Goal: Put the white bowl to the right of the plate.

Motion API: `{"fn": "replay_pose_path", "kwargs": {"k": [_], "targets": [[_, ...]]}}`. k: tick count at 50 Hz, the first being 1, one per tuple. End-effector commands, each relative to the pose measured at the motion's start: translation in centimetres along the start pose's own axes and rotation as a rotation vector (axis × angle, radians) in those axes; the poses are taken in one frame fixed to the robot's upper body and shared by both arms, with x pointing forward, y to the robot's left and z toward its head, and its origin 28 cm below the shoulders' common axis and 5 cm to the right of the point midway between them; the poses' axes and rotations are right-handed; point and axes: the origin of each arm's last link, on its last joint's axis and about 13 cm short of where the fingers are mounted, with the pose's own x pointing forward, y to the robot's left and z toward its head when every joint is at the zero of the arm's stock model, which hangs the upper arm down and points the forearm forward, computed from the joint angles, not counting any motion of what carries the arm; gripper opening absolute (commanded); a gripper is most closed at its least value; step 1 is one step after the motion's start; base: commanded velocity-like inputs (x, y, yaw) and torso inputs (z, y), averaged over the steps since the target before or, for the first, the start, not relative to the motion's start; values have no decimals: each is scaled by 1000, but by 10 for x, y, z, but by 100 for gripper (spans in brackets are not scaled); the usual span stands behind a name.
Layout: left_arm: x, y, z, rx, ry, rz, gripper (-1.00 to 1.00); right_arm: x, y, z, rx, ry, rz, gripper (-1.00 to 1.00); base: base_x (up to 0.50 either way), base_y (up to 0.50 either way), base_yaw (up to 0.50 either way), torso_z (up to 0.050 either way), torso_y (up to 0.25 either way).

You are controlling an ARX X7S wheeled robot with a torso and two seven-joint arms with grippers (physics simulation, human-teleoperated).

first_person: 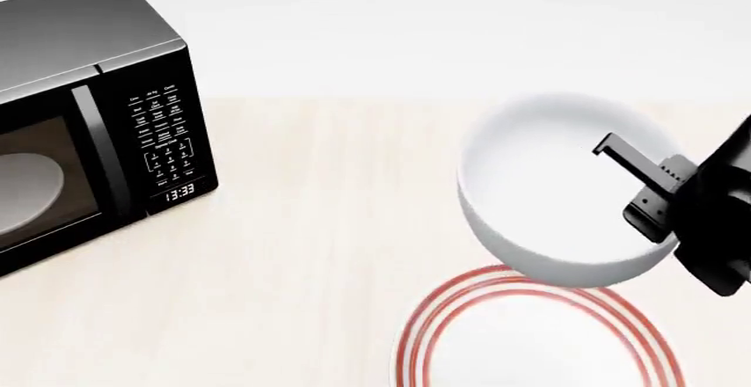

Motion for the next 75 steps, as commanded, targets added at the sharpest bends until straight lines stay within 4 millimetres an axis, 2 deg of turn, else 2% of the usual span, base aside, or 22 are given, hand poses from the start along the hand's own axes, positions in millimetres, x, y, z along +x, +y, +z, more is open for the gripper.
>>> {"fn": "replay_pose_path", "kwargs": {"k": [1,11,17,24,41,56,75], "targets": [[1,-3,-2,10,5,-10,100,2,-28,26,136,-13,-26,-100,0,0,0,0,0],[1,-3,-4,18,9,-4,100,6,-43,39,221,-15,-70,-100,0,0,0,0,0],[-3,5,-1,4,6,10,100,11,-54,47,281,-9,-106,-100,0,0,0,0,2],[-3,-2,-4,15,9,-23,100,14,-67,53,330,-1,-132,-100,0,0,0,0,0],[-5,-8,-7,33,11,-60,100,15,-93,58,406,4,-151,-100,0,0,0,0,1],[-4,-9,-8,37,14,-60,100,19,-126,60,496,7,-177,-100,0,0,0,0,1],[-4,-10,-8,42,12,-62,100,20,-140,58,521,-16,-172,-100,0,0,0,1,1]]}}
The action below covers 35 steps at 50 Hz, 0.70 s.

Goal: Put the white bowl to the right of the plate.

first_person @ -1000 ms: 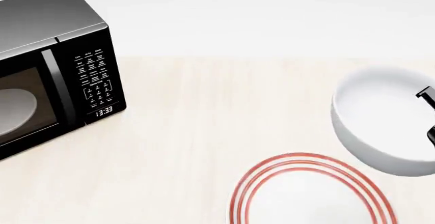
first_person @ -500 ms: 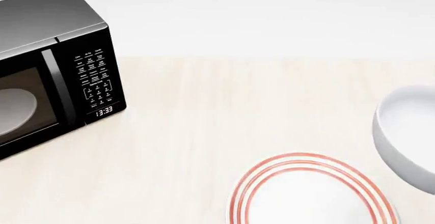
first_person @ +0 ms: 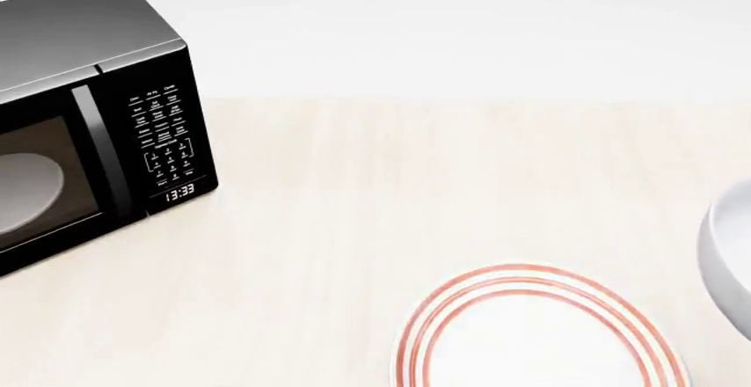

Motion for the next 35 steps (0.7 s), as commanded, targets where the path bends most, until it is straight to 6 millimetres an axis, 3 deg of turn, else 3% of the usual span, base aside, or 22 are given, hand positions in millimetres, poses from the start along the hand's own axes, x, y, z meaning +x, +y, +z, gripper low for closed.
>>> {"fn": "replay_pose_path", "kwargs": {"k": [1,16,35], "targets": [[0,0,0,2,0,-2,100,-1,-6,6,32,-12,30,-100,0,0,0,0,0],[0,-1,-1,5,0,-4,100,9,-16,7,37,-36,12,-100,0,0,0,0,0],[1,-3,-2,8,5,-8,100,18,-43,14,93,-116,-47,-100,0,0,0,0,1]]}}
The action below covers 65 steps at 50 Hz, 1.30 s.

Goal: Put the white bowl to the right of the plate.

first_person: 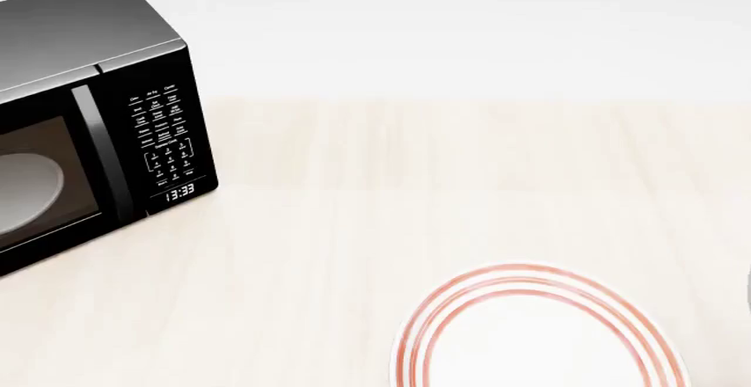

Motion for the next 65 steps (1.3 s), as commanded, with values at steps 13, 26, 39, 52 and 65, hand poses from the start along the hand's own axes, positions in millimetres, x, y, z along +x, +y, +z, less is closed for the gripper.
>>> {"fn": "replay_pose_path", "kwargs": {"k": [13,26,39,52,65], "targets": [[0,-1,0,4,1,-5,100,11,-18,6,49,-56,-30,-100,0,0,0,0,1],[1,-2,0,6,0,-4,100,17,-17,4,42,-48,-40,-100,0,0,0,0,0],[0,-2,0,9,-3,-5,100,25,-17,2,33,-45,-56,-100,0,0,0,1,1],[0,-2,0,8,-1,-9,100,26,-16,2,25,-84,-44,100,0,0,0,0,1],[-1,-2,0,8,-2,-10,100,21,-15,2,18,-103,-29,100,0,0,0,0,0]]}}
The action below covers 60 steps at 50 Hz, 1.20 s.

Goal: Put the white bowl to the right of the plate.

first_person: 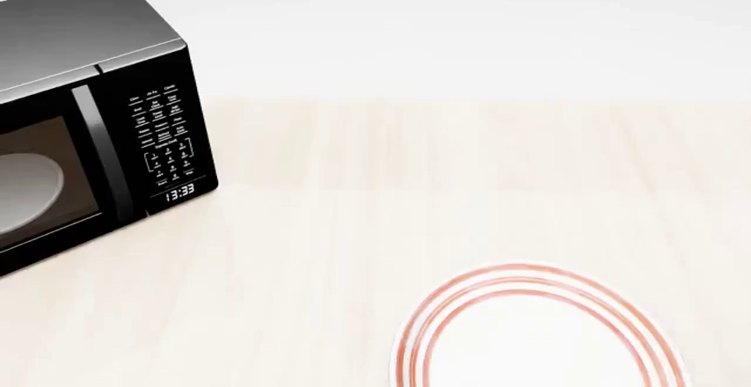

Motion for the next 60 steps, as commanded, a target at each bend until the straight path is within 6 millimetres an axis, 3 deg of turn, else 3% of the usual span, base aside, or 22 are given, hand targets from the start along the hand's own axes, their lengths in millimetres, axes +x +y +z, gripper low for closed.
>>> {"fn": "replay_pose_path", "kwargs": {"k": [1,6,14,18,28,34,38,46,49,55,60], "targets": [[0,0,0,0,0,-2,100,-7,0,2,0,-62,10,100,0,0,0,0,0],[0,0,-1,2,1,-1,100,-25,-3,4,13,-160,15,100,0,0,0,0,0],[-3,-1,0,0,-2,-13,100,-73,-5,-5,-15,-365,84,100,0,0,0,0,0],[-8,-1,3,-4,-14,-29,100,-103,-6,-20,-66,-483,157,100,0,0,0,0,0],[-31,-5,11,-17,-48,-113,100,-141,-20,-74,-204,-706,345,100,0,0,0,0,0],[-43,-14,11,-2,-64,-174,100,-133,-33,-118,-357,-741,482,100,0,0,0,0,0],[-49,-18,11,-2,-69,-209,100,-122,-39,-159,-494,-798,551,100,0,0,0,0,0],[-58,-23,10,5,-80,-257,100,-113,-57,-212,-675,-816,665,100,0,0,0,0,0],[-63,-27,9,15,-89,-275,100,-100,-67,-237,-776,-792,711,100,0,0,0,0,0],[-73,-33,11,26,-107,-305,100,-85,-90,-267,-859,-868,787,100,0,0,0,0,0],[-81,-41,9,-2,-124,-356,100,-74,-113,-285,-867,-1048,864,100,0,0,0,0,0]]}}
